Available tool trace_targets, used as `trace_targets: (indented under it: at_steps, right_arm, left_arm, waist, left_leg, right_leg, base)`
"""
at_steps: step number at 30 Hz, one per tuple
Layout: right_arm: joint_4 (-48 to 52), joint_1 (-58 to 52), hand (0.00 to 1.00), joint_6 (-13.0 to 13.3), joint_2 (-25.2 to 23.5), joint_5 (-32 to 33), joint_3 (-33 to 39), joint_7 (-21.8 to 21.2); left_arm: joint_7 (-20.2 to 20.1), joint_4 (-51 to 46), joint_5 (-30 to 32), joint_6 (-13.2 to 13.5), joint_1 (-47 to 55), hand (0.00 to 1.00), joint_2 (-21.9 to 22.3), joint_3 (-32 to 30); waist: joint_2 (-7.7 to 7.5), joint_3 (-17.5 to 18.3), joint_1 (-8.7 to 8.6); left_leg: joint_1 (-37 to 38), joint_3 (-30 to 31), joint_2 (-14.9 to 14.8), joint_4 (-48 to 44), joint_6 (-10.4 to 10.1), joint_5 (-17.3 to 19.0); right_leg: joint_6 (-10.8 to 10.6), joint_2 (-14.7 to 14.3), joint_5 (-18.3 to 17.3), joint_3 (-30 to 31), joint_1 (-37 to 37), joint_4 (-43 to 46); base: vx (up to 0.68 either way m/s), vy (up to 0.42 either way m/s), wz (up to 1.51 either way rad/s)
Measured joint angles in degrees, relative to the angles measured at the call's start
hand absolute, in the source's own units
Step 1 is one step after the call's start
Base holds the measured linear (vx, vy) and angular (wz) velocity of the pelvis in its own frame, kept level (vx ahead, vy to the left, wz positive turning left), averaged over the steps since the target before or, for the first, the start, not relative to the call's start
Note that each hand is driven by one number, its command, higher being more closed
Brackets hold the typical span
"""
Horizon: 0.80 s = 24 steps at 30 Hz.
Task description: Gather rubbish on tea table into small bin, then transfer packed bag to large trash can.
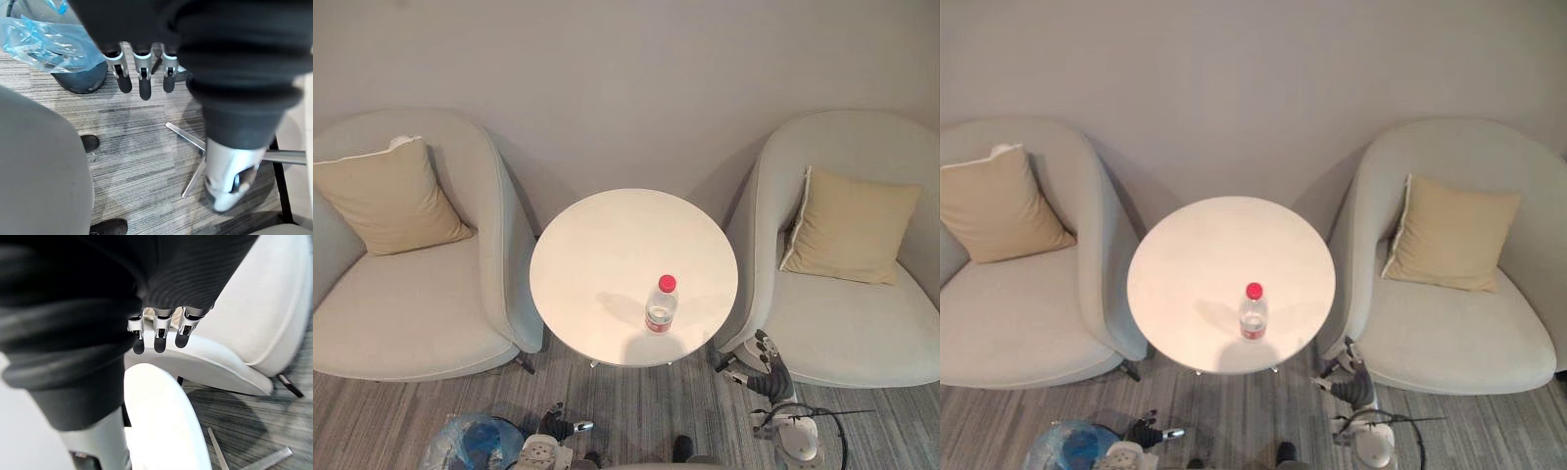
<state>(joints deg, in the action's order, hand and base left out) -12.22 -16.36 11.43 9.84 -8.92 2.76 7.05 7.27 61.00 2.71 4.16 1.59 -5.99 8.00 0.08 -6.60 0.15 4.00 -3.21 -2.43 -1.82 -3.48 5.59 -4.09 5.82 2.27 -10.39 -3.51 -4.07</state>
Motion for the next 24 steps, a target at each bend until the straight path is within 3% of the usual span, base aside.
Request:
trace_targets:
  at_steps: [24]
  right_arm:
    - [-10.0,12.3,0.0,-0.2,2.7,2.8,-4.1,0.3]
  left_arm:
    - [0.2,-1.9,-0.4,0.5,-0.4,0.0,0.2,0.3]
  waist:
    - [1.25,-2.9,0.72]
  left_leg:
    - [-3.3,8.6,0.0,-1.1,0.0,0.0]
  right_leg:
    - [0.8,-0.4,-2.2,-6.8,-0.9,0.2]
  base:
    - [0.0,-0.009,0.15]
